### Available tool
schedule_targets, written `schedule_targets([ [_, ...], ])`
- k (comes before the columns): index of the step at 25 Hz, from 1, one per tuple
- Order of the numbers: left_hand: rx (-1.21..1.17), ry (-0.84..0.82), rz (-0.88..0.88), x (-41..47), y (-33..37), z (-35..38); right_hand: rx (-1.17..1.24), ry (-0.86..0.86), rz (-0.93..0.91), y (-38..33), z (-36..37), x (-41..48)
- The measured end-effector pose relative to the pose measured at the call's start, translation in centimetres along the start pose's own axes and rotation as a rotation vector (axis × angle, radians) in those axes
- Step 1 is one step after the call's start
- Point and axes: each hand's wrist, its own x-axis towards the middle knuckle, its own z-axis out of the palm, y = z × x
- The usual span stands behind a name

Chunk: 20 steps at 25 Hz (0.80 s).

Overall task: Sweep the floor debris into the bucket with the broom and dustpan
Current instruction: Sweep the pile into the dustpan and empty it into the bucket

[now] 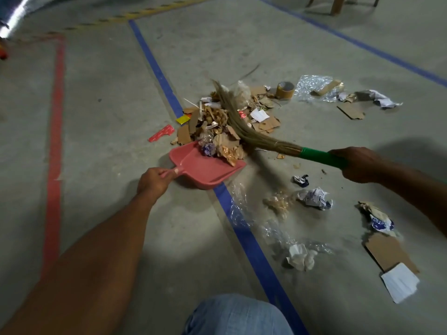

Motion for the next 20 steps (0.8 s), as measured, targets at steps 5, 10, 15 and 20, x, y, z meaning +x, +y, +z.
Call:
schedule_targets([
  [5,-0.010,-0.045,-0.013,-0.3,-0.3,0.2,0.070,0.081,0.093,5.4,1.7,-4.0],
  [10,0.029,-0.057,0.010,-1.0,0.4,0.9,0.181,0.277,0.259,3.9,1.0,-3.8],
  [15,0.196,-0.234,-0.052,-1.5,-1.1,-1.3,0.181,0.313,0.230,0.0,-1.4,2.8],
  [20,0.313,-0.458,-0.134,1.8,2.4,-4.4,0.081,0.143,0.260,-5.0,-0.7,10.8],
])
